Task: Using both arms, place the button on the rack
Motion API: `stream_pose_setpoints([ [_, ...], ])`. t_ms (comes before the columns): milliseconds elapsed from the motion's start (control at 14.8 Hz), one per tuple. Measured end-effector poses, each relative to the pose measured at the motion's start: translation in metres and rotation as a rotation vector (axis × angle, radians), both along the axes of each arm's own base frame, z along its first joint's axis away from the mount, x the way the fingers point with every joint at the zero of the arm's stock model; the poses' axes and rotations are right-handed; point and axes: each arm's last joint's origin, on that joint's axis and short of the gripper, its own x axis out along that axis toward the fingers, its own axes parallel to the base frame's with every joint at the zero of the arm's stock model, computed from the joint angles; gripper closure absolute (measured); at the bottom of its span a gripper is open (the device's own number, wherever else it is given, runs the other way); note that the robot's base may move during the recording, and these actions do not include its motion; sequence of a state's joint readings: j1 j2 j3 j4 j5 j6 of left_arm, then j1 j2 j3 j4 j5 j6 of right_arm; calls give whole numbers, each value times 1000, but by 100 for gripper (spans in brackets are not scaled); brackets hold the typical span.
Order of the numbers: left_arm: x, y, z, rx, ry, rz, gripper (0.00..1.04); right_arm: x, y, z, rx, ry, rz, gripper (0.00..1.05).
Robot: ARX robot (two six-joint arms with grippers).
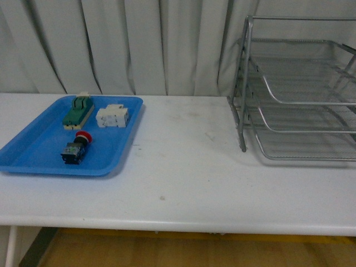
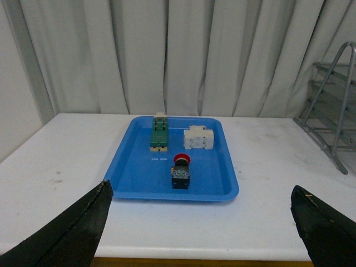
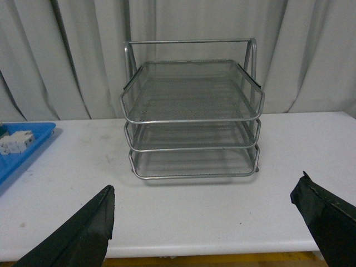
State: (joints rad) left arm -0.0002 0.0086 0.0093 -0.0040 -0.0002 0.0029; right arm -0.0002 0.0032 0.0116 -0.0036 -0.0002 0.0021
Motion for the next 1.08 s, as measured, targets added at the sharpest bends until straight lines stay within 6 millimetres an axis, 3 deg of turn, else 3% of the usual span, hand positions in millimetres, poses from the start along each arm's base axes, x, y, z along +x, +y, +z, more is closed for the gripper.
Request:
stream_pose_setpoints([
  [880, 0, 0, 0, 0, 0, 0, 7, 0, 0, 0, 0, 0, 0, 6],
  [948, 0, 0, 0, 0, 0, 0, 7, 0, 0, -2, 29, 51, 16, 6],
  [1015, 0, 0, 0, 0, 0, 0, 7, 3, -3, -2, 179, 242, 78, 6],
  [1083, 0, 0, 0, 0, -1, 0, 7, 20, -8, 1, 424, 314, 71, 6],
])
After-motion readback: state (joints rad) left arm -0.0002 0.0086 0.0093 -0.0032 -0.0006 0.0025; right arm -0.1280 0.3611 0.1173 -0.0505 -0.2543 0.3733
